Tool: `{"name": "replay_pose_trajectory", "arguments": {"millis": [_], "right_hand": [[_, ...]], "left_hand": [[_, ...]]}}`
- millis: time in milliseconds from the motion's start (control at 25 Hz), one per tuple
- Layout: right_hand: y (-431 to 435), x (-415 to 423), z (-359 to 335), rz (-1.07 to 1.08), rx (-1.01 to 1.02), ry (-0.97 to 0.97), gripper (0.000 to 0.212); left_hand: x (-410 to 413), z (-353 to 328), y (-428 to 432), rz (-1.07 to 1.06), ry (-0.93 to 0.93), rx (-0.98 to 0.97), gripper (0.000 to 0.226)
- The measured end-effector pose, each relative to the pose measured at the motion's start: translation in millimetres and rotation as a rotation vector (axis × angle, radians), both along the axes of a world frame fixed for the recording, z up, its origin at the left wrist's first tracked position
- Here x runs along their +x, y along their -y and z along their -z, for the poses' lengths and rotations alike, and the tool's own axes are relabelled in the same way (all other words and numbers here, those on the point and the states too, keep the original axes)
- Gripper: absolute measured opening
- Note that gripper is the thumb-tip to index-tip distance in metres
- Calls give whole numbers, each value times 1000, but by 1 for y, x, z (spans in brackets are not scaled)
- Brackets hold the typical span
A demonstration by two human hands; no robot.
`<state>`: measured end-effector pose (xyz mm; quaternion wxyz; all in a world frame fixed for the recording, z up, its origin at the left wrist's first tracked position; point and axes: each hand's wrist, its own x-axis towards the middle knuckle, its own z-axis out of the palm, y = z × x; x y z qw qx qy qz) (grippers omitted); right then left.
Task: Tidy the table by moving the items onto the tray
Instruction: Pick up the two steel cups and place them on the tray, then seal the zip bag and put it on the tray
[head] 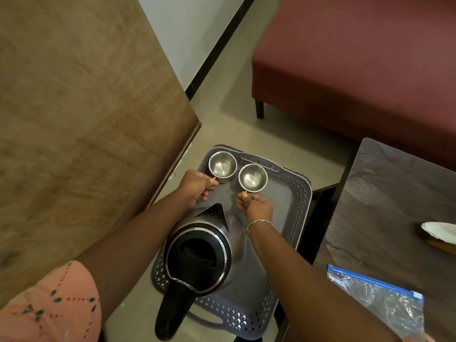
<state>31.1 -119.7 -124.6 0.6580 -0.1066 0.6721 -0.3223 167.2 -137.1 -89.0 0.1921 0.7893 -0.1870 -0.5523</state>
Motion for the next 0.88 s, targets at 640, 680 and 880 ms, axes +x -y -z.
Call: {"name": "replay_pose_trajectory", "arguments": {"millis": [640, 680, 880], "right_hand": [[-16, -121, -68, 54, -24, 140, 16], [-25, -147, -75, 54, -66, 92, 19], [-85, -274, -85, 101, -159, -128, 18]], "left_hand": [[-24, -141, -87, -45, 500, -647, 14], [-45, -151, -104, -48, 605, -726, 12], [-157, -146, -176, 337, 885, -878, 23]]}}
